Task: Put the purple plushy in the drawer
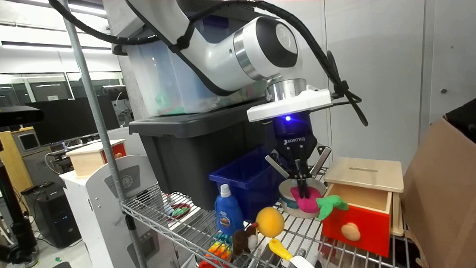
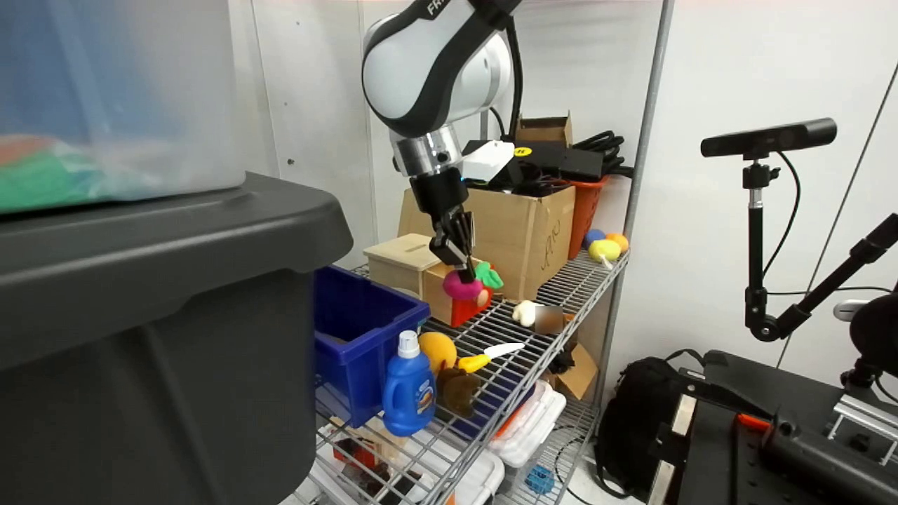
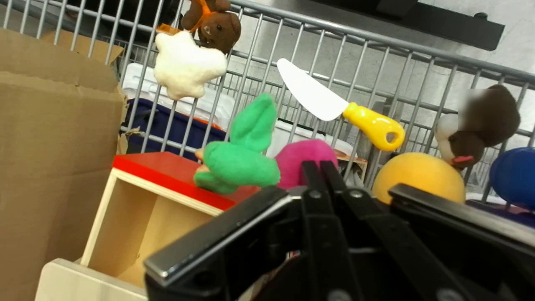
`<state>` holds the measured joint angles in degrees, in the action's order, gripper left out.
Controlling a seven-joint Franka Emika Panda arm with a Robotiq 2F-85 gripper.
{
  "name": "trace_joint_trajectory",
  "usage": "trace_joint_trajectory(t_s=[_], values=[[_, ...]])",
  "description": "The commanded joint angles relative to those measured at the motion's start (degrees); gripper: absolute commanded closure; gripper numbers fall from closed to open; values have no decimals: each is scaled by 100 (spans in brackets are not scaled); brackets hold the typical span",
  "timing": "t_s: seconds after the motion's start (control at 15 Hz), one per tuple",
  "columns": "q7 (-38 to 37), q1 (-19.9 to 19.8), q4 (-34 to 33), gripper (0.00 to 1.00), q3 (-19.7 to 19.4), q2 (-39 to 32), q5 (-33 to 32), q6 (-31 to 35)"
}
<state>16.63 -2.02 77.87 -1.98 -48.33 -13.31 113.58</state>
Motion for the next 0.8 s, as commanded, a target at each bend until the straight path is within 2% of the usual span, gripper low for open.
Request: trace_joint_trajectory(t_s=[0.0, 0.73], values=[[-113, 66, 116, 99, -48, 214, -113, -95], [-325, 76, 272, 99, -222, 560, -368, -56]])
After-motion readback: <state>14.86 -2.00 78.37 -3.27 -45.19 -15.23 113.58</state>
